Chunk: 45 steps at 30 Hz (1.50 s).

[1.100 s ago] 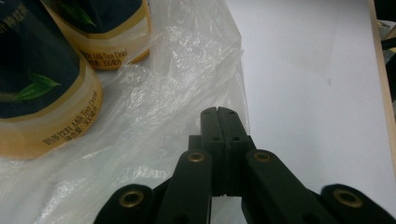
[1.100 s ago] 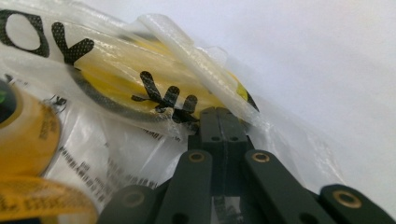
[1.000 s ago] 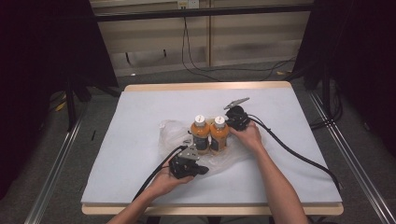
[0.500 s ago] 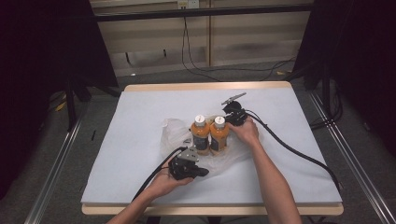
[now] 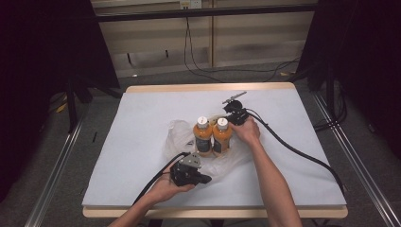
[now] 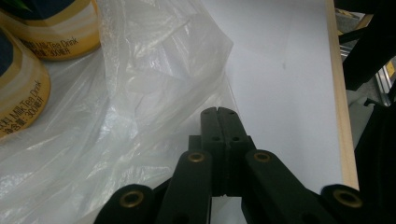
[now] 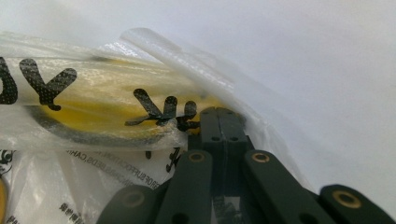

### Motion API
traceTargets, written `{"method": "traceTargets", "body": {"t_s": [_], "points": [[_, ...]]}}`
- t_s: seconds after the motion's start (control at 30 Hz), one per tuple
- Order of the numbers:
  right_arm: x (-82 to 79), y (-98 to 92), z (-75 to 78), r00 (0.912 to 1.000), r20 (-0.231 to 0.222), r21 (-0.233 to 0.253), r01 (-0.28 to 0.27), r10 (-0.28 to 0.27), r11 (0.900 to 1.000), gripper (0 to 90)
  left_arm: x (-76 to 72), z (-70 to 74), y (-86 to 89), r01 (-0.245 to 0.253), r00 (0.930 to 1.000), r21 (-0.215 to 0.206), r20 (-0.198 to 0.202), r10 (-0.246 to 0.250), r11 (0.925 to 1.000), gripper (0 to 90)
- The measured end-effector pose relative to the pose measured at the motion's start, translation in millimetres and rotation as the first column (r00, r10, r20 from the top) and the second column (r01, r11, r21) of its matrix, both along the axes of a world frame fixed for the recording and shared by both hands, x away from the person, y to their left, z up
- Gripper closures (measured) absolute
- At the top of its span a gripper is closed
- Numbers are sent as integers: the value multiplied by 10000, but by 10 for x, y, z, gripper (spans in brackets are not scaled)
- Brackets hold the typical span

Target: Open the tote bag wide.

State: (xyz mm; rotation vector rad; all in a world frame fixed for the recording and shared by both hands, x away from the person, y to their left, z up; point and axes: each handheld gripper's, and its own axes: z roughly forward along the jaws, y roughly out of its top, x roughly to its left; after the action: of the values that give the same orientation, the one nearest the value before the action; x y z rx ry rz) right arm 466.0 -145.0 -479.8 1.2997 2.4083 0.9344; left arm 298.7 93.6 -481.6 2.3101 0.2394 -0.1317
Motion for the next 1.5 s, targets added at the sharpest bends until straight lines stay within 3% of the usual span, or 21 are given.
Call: {"method": "traceTargets", "body": {"t_s": [0.07,0.13,0.17,0.2,0.4,0.57,0.6,0.73,0.8,0.83,0.87,0.93,1.0,1.1,1.17,1.27,1.3,1.37,1.4,1.47,1.5], "points": [[9,-2,1,10000,-6,26,-2,2,10000,900,1,10,0,49,10000,72,8,-49,10000,900],[3,-3,3,10000,-53,41,38,-37,10000,900,4,44,9,32,9997,495,220,-43,9988,900],[3,-6,6,10000,-83,78,31,-31,10000,900,9,22,11,57,10000,79,55,-58,10000,900],[2,-10,10,9999,-120,132,4,-2,9999,900,26,50,22,140,9999,174,34,-141,9998,900],[-86,-13,141,9991,176,973,-410,395,9944,900,85,191,111,-345,9993,-844,-156,333,9958,880],[-217,-44,335,9951,731,1260,-755,666,9892,900,123,344,223,-848,9957,-966,293,880,9917,855],[-247,-66,363,9947,809,1371,-745,638,9877,900,143,375,261,-959,9947,-1228,248,996,9878,867],[-358,-156,411,9926,930,1326,-897,778,9871,900,214,472,385,-1294,9899,-1530,369,1365,9797,899],[-476,-228,433,9903,958,1246,-1122,1006,9858,900,328,550,494,-1779,9813,-1744,425,1879,9685,900],[-510,-242,438,9898,918,1253,-1204,1093,9848,900,328,550,494,-1779,9813,-1744,425,1879,9685,900],[-556,-258,440,9891,920,1213,-1254,1147,9847,900,431,587,546,-2177,9723,-1755,463,2289,9601,900],[-608,-271,444,9881,895,1220,-1358,1253,9832,900,486,607,565,-2290,9694,-1758,481,2407,9574,900],[-778,-290,458,9871,972,908,-1364,1276,9865,900,657,696,592,-2708,9569,-1544,644,2832,9502,900],[-921,-363,462,9896,872,725,-1208,1144,9900,900,814,816,589,-2893,9490,-1265,922,3017,9488,900],[-1003,-438,467,9903,907,704,-1114,1049,9913,900,922,869,569,-2840,9511,-1081,943,2942,9527,900],[-1087,-500,483,9916,865,866,-1039,965,9908,900,1034,864,497,-2922,9502,-925,848,2999,9519,900],[-1183,-528,499,9901,867,908,-1184,1106,9888,900,1088,846,449,-2901,9510,-775,879,2964,9539,900],[-1265,-524,499,9881,810,868,-1380,1311,9866,900,1102,827,405,-3039,9474,-629,847,3085,9506,900],[-1325,-513,494,9859,829,873,-1522,1451,9845,900,1095,787,314,-2777,9538,-181,1139,2779,9605,900],[-1400,-490,478,9830,828,1031,-1722,1641,9797,900,1127,745,268,-2690,9565,210,1230,2645,9629,900],[-1429,-476,474,9810,852,1053,-1827,1742,9775,900,1172,695,255,-2906,9524,132,999,2879,9567,900]]}}
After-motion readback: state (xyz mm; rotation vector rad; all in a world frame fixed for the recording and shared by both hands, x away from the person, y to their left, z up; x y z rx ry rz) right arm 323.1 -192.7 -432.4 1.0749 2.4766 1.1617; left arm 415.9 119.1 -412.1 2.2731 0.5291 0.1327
